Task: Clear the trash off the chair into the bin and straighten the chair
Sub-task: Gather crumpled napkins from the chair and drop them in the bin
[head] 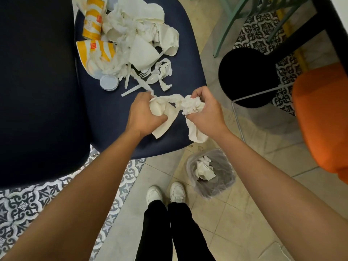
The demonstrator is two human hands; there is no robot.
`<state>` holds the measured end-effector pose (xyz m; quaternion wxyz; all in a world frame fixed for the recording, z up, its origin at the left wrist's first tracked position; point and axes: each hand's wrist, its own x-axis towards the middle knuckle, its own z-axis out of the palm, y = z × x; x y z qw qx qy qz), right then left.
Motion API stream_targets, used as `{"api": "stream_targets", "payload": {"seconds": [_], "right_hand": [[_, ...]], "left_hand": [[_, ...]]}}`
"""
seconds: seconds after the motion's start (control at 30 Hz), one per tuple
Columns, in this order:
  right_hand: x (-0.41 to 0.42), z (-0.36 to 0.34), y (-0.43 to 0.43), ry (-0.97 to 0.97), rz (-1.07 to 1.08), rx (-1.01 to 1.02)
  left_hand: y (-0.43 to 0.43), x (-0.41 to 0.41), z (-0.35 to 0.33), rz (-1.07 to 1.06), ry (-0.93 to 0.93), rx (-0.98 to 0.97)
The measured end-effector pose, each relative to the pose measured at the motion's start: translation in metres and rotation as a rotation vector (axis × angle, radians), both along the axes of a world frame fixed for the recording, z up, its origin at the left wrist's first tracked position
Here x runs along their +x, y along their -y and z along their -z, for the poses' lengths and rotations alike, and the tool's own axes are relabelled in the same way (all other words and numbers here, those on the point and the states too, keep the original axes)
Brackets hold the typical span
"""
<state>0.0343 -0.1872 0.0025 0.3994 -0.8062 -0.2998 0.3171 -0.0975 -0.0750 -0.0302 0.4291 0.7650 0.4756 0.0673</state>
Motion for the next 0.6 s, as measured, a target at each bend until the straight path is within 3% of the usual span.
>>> {"api": "stream_targets", "payload": {"seconds": [0.27,0.6], "right_hand": [[-0.004,0.0,0.001,-0.028,0.113,0.083],[-0.009,-0.005,0.012,-0.094,0.148,0.134]], "left_hand": [[0.017,-0.007,-0.031,-0.051,0.234,0.0],[0.026,0.013,-0.073,-0.022,0.6,-0.256]]}}
